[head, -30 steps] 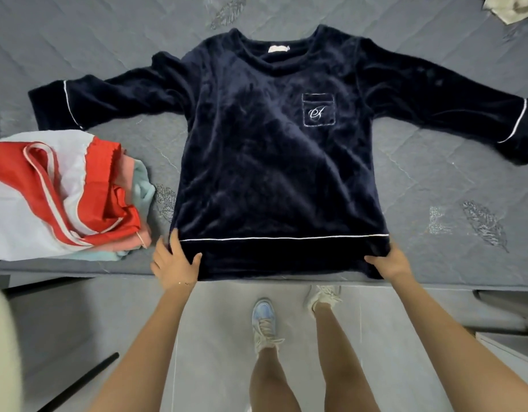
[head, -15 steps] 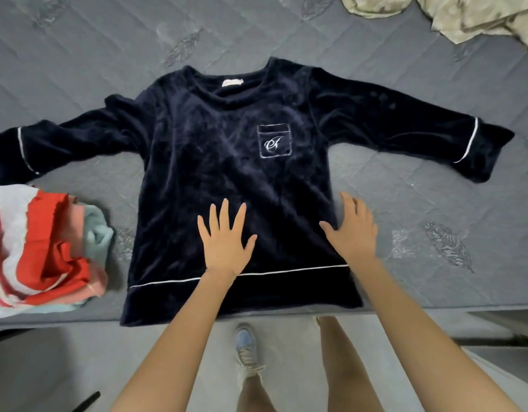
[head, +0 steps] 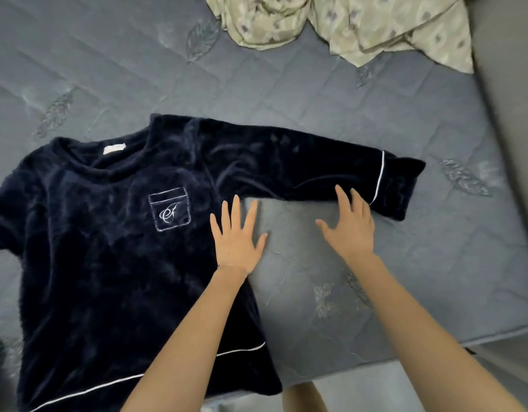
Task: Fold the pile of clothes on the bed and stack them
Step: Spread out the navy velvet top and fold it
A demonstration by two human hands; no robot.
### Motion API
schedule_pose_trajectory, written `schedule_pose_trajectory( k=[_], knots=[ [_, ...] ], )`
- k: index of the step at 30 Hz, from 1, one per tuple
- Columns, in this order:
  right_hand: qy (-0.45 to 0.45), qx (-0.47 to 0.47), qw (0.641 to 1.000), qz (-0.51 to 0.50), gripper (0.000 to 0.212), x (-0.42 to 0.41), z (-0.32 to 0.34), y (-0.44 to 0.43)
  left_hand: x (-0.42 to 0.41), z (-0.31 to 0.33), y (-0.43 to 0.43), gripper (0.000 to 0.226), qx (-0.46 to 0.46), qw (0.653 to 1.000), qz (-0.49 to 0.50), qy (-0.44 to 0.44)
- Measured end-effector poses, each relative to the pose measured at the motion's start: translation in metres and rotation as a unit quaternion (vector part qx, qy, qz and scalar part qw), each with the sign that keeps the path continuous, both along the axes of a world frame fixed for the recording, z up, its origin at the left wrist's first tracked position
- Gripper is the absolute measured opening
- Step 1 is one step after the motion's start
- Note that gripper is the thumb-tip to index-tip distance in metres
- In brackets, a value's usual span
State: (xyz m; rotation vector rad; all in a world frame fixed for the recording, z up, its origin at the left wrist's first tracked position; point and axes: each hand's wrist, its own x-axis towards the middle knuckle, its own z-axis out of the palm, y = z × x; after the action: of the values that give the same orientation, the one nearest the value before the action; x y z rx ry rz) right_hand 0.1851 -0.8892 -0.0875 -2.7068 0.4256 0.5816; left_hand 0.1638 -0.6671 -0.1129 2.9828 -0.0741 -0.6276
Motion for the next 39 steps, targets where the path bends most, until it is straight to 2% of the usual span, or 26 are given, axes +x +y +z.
schedule_pose_trajectory(
  k=[6,11,15,17,20,24,25,27,31,35,37,39],
  knots=[
    [0.009,-0.042,0.999,-0.022,0.084,0.031,-0.02,-0.055,0.039,-0.013,-0.033,0.067,0.009,1.0,-0.015,-0.004],
    [-0.032,-0.027,0.996,-0.075,0.083,0.046,-0.035,-0.086,0.064,-0.025,-0.051,0.068,-0.019,0.999,-0.027,-0.036],
    [-0.024,-0.042,0.99,-0.129,0.077,0.055,-0.049,-0.108,0.081,-0.03,-0.055,0.069,-0.004,1.0,-0.027,0.004],
    [-0.012,-0.012,0.985,-0.171,0.082,0.058,-0.055,-0.112,0.086,-0.033,-0.055,0.069,-0.001,0.999,-0.025,0.039],
    [-0.075,0.104,0.952,-0.277,0.099,0.064,-0.055,-0.106,0.089,-0.034,-0.053,0.067,-0.045,0.996,0.0,0.081],
    [-0.133,0.221,0.859,-0.442,0.115,0.074,-0.051,-0.096,0.078,-0.024,-0.052,0.061,-0.15,0.986,0.048,0.055],
    [-0.141,0.231,0.846,-0.46,0.116,0.076,-0.049,-0.089,0.072,-0.02,-0.053,0.058,-0.181,0.981,0.055,0.042],
    [-0.161,0.21,0.853,-0.449,0.112,0.079,-0.041,-0.066,0.06,-0.012,-0.053,0.054,-0.241,0.968,0.068,0.029],
    [-0.209,0.212,0.883,-0.362,0.095,0.075,-0.018,0.003,0.045,0.0,-0.039,0.049,-0.368,0.918,0.139,0.055],
    [-0.196,0.289,0.894,-0.282,0.079,0.066,0.015,0.09,0.048,0.021,-0.001,0.041,-0.53,0.812,0.236,0.064],
    [-0.167,0.325,0.901,-0.233,0.072,0.058,0.029,0.139,0.05,0.034,0.031,0.036,-0.581,0.765,0.273,0.052],
    [-0.138,0.353,0.907,-0.186,0.067,0.05,0.036,0.194,0.051,0.044,0.075,0.034,-0.63,0.703,0.324,0.066]
  ],
)
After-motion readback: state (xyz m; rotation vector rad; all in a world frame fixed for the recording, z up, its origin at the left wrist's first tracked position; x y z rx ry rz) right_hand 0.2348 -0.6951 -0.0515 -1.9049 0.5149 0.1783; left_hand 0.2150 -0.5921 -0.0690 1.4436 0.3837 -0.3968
